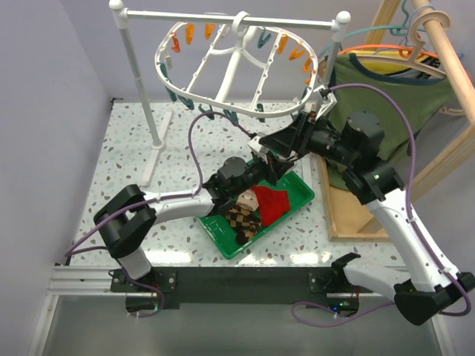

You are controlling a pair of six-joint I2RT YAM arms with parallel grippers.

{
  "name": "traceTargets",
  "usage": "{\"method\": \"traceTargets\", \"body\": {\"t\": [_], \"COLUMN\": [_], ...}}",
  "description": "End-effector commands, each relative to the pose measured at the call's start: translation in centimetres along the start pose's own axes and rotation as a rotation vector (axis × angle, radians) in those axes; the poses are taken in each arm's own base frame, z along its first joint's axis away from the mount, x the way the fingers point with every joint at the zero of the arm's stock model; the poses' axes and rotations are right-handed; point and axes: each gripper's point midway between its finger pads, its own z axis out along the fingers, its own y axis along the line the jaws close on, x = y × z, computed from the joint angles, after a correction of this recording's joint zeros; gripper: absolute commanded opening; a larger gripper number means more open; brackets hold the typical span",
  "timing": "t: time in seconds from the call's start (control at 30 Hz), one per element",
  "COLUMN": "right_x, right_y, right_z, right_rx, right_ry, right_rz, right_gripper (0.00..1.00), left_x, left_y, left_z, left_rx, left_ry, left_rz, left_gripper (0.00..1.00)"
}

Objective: Remove the socks clipped to the hanger

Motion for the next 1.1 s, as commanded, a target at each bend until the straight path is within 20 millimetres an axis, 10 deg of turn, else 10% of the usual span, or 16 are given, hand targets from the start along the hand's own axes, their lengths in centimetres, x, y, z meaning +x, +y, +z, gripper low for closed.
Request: {"method": "traceTargets", "body": {"t": [0.0, 0.33, 1.07], "right_x": [1.1, -0.9, -7.2], "right_y": [-2.1, -5.1, -6.2], "right_z": [-2.7, -6.9, -4.4], "right_rx": [0.168, 0.460, 0.596], "right_ry": [0.052, -0.026, -0.191], "right_rz": [-0.092, -0.197, -0.347], "right_gripper": [0.64, 0.65, 0.64], "left_x": [-4.3, -3.5, -3.1], "left_y": [-4.6, -6.5, -9.8], "left_z": [-1.9, -4.2, -5.4], "left_rx": [0.172, 0.253, 0.336], "left_ry": [-0.049, 0.042, 0.136], "left_rz": [-0.072, -0.136, -0.234], "left_gripper": [0.00, 0.00, 0.00]}}
